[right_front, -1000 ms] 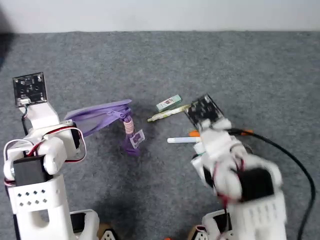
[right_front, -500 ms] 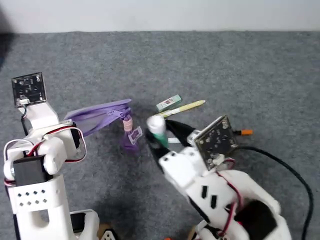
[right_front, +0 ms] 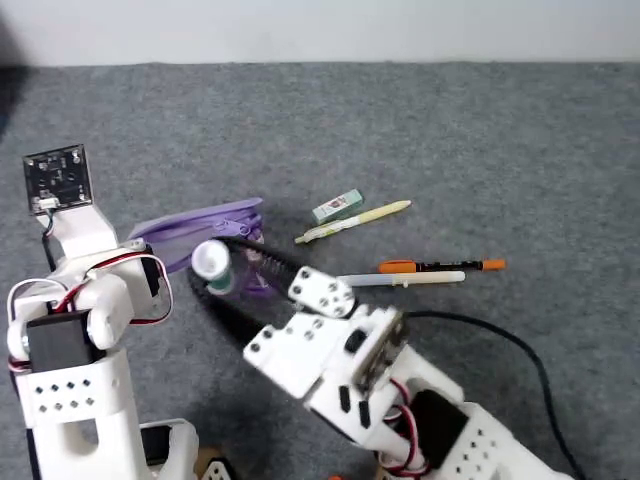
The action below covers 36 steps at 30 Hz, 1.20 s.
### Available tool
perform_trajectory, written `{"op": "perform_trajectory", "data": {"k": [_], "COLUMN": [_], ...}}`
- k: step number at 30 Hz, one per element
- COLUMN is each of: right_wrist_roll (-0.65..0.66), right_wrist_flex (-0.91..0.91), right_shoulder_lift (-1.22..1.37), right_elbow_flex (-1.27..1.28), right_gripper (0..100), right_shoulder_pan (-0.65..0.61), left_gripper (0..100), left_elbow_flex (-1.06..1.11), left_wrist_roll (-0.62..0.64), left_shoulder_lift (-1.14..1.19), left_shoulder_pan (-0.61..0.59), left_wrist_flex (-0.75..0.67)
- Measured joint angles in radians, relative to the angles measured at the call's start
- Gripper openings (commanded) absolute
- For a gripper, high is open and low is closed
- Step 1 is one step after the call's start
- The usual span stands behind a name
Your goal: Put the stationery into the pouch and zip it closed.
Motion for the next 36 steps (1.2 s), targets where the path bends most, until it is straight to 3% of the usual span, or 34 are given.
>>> {"op": "perform_trajectory", "data": {"k": [8, 24, 36], "right_wrist_roll": [0.054, 0.055, 0.054], "right_wrist_flex": [-0.336, -0.736, -0.792], "right_shoulder_lift": [0.190, 0.589, 0.695], "right_elbow_flex": [0.038, 0.037, 0.014], "right_gripper": [0.8, 0.8, 0.9], "right_shoulder_pan": [-0.015, 0.032, 0.069], "left_gripper": [1, 1, 1], "left_elbow_flex": [0.000, 0.000, 0.000], "left_wrist_roll": [0.000, 0.005, 0.009], "left_shoulder_lift": [0.000, 0.002, 0.017], "left_shoulder_pan": [0.000, -0.003, -0.005], "left_wrist_flex": [0.000, 0.000, -0.005]}}
